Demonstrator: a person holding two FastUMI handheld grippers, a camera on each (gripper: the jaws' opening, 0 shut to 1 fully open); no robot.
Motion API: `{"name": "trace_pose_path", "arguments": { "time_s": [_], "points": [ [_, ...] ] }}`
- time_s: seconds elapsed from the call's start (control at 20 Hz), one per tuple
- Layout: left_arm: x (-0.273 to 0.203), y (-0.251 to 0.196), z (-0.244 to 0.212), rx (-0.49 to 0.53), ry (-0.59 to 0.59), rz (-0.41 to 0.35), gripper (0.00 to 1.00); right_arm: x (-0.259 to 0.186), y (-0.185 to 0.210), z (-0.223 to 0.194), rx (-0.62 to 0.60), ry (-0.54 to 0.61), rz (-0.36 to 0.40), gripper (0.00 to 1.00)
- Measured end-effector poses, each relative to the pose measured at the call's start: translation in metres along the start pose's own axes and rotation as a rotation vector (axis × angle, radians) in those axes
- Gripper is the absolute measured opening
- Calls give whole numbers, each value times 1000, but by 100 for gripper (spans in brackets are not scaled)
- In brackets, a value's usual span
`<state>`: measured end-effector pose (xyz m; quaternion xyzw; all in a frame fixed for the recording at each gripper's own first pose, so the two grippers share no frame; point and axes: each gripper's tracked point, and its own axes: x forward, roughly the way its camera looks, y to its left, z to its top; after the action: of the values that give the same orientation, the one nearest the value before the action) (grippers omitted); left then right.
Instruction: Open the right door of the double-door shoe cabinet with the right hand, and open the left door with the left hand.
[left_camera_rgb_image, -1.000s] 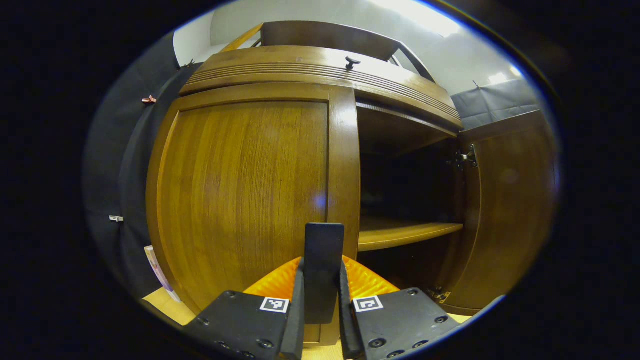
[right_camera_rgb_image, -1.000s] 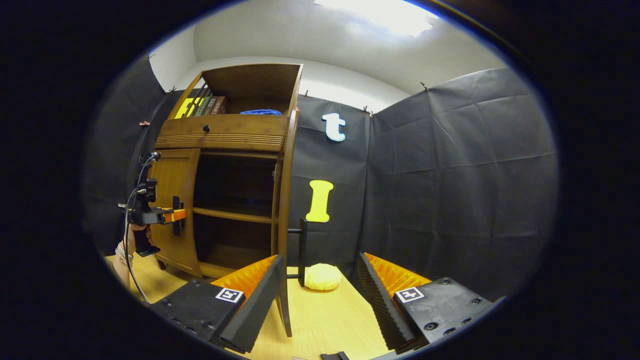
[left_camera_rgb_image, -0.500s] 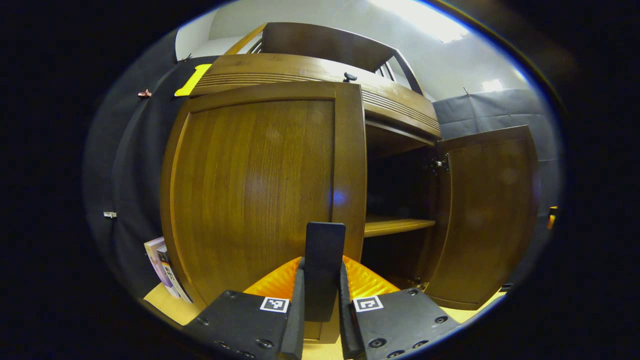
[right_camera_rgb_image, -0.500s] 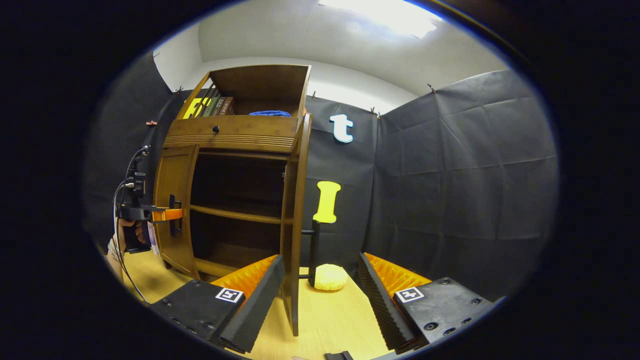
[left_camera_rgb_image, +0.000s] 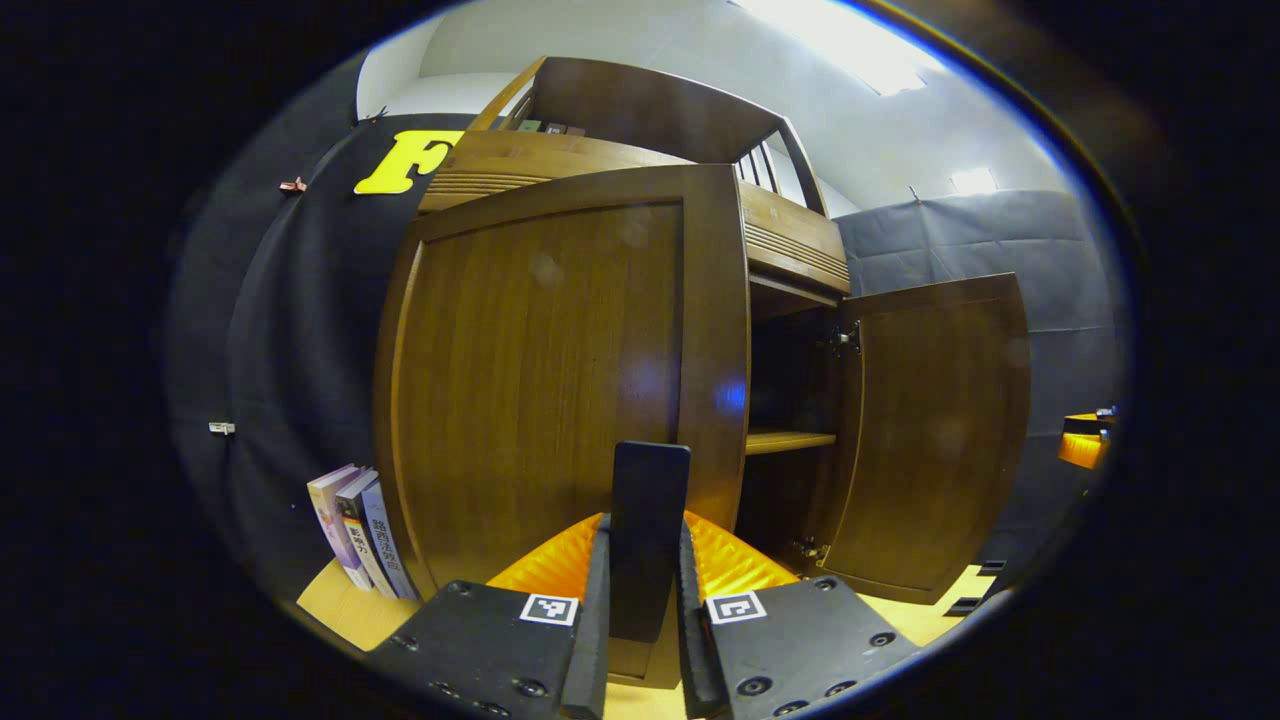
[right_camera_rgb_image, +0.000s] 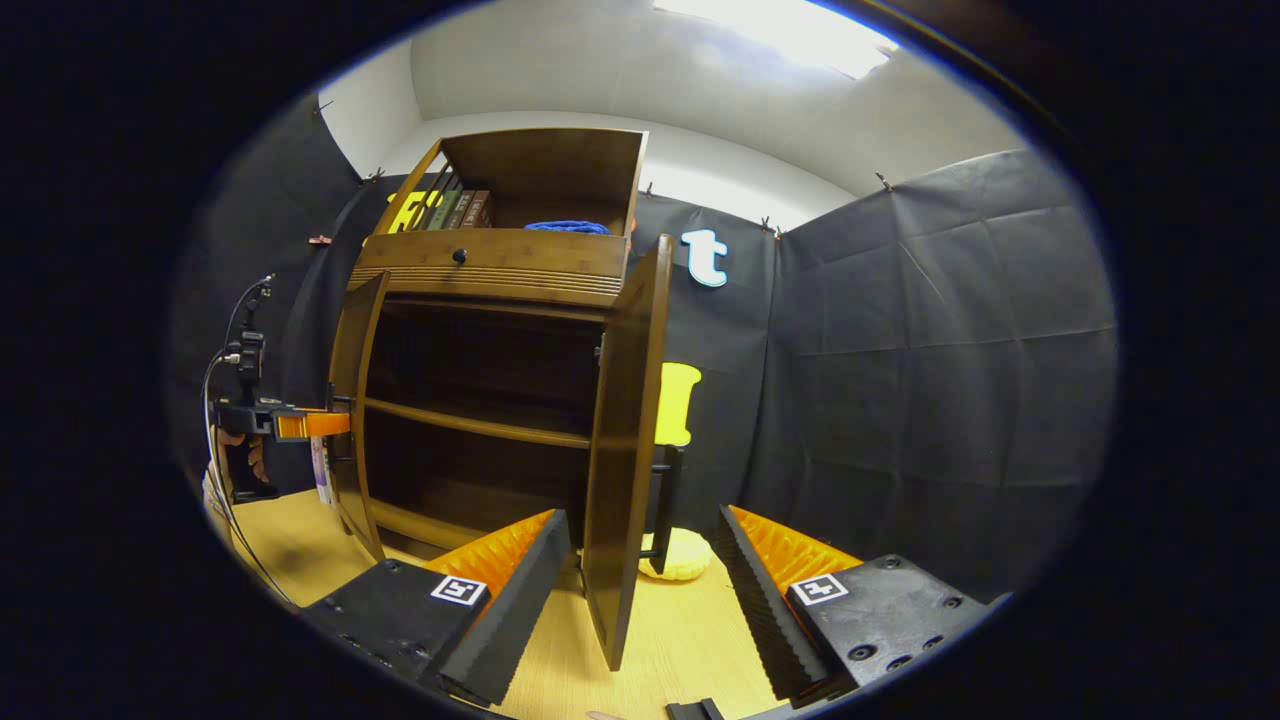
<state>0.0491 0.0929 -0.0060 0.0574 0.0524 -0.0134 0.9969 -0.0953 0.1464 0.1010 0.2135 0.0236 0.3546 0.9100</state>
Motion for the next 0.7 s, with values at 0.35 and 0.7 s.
{"name": "trace_pose_path", "arguments": {
  "time_s": [0.35,0.7],
  "points": [
    [-56,28,6,17,0,19,32,-5,37,3,-11,3,25,95],
    [-86,52,9,33,-1,28,30,-5,81,5,3,-13,74,96]
  ]
}}
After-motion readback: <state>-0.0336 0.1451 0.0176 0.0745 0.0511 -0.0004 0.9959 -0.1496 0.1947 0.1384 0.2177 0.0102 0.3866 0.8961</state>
